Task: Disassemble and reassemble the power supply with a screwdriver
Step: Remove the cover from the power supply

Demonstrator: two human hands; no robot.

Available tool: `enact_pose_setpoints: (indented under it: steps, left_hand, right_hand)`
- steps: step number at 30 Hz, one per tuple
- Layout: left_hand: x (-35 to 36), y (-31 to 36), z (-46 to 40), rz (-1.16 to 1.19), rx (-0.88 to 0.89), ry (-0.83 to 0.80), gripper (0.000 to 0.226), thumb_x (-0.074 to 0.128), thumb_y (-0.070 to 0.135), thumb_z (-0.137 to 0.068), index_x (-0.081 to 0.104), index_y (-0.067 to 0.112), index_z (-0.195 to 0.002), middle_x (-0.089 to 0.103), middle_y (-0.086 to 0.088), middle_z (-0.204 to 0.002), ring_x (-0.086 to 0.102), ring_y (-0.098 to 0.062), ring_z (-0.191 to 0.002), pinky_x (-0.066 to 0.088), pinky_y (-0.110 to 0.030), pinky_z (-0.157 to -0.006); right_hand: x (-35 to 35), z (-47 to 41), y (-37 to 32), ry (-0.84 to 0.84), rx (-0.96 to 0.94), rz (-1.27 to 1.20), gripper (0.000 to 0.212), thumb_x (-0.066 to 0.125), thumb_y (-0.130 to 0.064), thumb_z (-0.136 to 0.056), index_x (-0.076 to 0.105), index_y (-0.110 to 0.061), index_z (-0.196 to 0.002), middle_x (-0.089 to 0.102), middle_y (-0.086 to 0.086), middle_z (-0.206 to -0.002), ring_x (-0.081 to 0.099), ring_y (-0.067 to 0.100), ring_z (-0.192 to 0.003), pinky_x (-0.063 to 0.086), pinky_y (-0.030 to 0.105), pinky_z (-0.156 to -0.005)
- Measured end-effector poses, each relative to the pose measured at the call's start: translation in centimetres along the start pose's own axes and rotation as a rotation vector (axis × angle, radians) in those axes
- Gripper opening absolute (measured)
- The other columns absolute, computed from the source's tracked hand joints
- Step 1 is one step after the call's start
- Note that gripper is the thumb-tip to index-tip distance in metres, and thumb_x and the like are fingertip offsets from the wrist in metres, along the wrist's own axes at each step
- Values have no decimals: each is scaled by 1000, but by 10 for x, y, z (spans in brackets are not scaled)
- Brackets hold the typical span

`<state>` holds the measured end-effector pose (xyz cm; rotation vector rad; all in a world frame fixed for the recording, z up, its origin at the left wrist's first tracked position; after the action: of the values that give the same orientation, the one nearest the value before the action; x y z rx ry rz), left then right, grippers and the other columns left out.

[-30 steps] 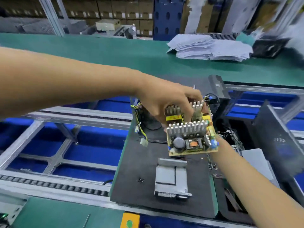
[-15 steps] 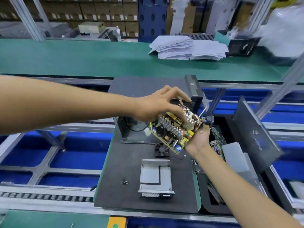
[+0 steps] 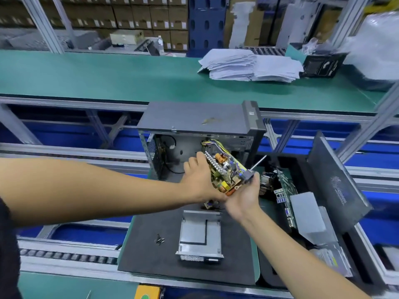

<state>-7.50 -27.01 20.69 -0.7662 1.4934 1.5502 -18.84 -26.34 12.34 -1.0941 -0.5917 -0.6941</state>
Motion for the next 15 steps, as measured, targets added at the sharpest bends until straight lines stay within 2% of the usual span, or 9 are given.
enact_pose_setpoints:
  steps: [3,6,7,8,9,11,12,13,15]
  left_hand:
    - [2,-6,-5,67,33,25,123,94,61,-36,23,14,-125,37,-4,-120,35,-27,-114,45,-48,-99]
    - [5,-5,-3,90,104,50,116,91,64,-33,27,20,-119,38,2,-113,36,-22,-110,48,-46,-95]
    - [9,-6,-1,101,125,30,113,90,65,-34,26,23,-117,37,5,-109,37,-20,-108,49,-45,-94]
    - [13,-9,0,108,146,7,111,89,66,-35,25,26,-116,33,9,-106,38,-19,-108,50,-44,-93]
    - [16,-13,2,108,170,-11,108,89,66,-37,24,29,-116,28,11,-104,39,-18,-108,51,-43,-94]
    - [18,-22,6,97,220,-23,104,88,65,-41,22,35,-116,22,15,-101,39,-17,-108,50,-41,-94]
    - [19,-28,7,96,233,-25,104,88,65,-42,23,36,-117,21,16,-99,39,-15,-108,50,-40,-95]
    - [21,-33,9,97,243,-24,105,87,66,-42,23,36,-119,21,18,-99,39,-13,-109,51,-37,-95]
    - [23,-42,15,89,267,-15,106,86,65,-42,23,38,-123,21,21,-100,39,-9,-108,52,-30,-92]
  right_hand:
    - [-11,-4,-1,-13,-12,-11,62,37,-59,-83,76,-19,-109,70,14,-123,70,32,-105,52,43,-81]
    - [-33,-8,4,-18,79,-11,77,31,-67,-85,65,-15,-131,64,17,-133,59,36,-123,43,49,-104]
    - [-42,-10,4,-23,118,16,77,29,-66,-86,64,-15,-132,64,17,-132,58,35,-123,39,49,-107]
    - [-51,-12,2,-15,142,61,72,30,-63,-86,67,-13,-124,66,17,-128,61,35,-116,41,46,-104]
    - [-58,-14,-3,4,153,108,60,34,-59,-86,66,-12,-106,66,18,-117,63,33,-103,43,43,-94]
    - [-60,-21,-11,-24,181,193,37,40,-51,-85,40,-15,-75,51,18,-90,53,29,-75,38,37,-69]
    - [-57,-26,-14,-58,184,287,37,41,-49,-86,29,-16,-72,44,15,-80,46,26,-68,33,35,-62]
    - [-50,-30,-16,-100,194,372,39,43,-48,-84,25,-16,-71,43,13,-73,44,24,-63,31,33,-57]
    - [-31,-36,-12,-186,223,434,42,57,-47,-73,30,-16,-64,53,6,-61,48,22,-56,39,30,-54]
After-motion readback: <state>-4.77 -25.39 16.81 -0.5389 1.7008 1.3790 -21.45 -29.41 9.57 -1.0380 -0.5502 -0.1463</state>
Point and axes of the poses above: each hand's wrist, its own z-axis away from the middle knuckle, its own x-axis out of the palm, y = z × x, the point moved 9 cm from there along -z, towards the middle knuckle
